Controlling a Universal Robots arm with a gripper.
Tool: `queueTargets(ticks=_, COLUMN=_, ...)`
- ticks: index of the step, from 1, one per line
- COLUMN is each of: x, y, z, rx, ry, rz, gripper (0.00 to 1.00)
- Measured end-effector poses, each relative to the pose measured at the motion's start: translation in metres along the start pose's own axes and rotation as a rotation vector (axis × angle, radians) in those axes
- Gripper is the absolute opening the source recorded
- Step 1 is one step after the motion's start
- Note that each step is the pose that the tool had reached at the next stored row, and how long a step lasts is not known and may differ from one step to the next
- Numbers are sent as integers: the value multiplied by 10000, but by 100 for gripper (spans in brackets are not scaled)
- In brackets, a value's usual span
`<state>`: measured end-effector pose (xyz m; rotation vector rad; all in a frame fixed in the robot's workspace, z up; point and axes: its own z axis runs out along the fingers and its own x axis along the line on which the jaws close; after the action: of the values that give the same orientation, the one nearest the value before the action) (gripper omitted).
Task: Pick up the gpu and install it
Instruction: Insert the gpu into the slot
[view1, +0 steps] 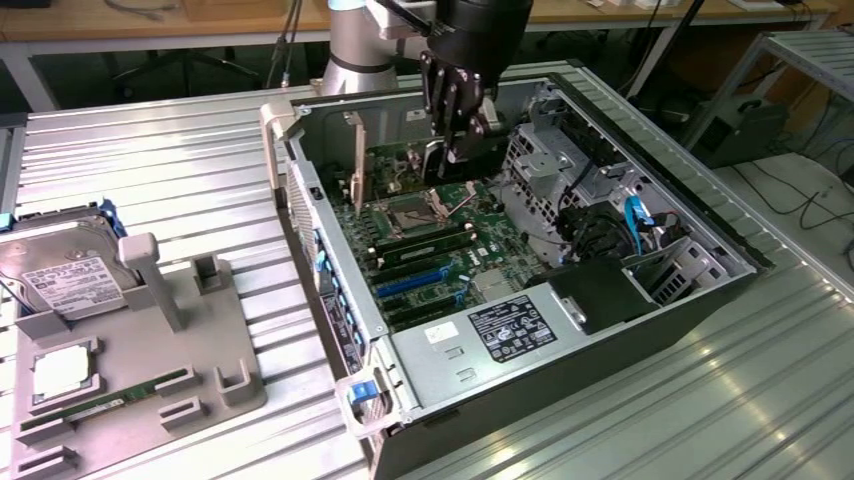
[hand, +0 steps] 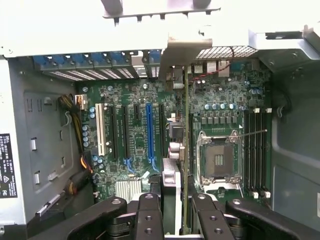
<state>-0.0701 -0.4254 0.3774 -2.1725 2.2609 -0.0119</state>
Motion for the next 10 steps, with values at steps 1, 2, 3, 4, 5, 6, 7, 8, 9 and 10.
queueTargets(ticks=1, x=2, y=6, z=9, rx=1, ry=-2, rz=0, gripper=28)
queueTargets(ticks=2, x=3, y=14, z=21, rx=0, ry=0, rz=0, gripper=28)
queueTargets(ticks=3, x=4, y=22, z=36, rx=0, ry=1, rz=-1, gripper=28)
queueTargets(ticks=4, x=4, y=28, z=52, rx=0, ry=0, rz=-1, gripper=28)
queueTargets(ticks=5, x=4, y=38, z=73, rx=0, ry=1, rz=-41, gripper=28)
queueTargets(ticks=6, x=5, y=45, z=93, rx=0, ry=-1, rz=-127, gripper=28)
queueTargets(ticks=7, x=6, y=51, z=111, rx=0, ry=-5, rz=-211, gripper=28)
queueTargets(ticks=8, x=21, y=58, z=133, rx=-2, ry=-5, rz=-298, gripper=28)
queueTargets(ticks=9, x=48, y=59, z=138, rx=0, ry=-8, rz=-299, gripper=28)
queueTargets(ticks=10, x=70, y=58, z=141, rx=0, ry=-9, rz=-298, gripper=28)
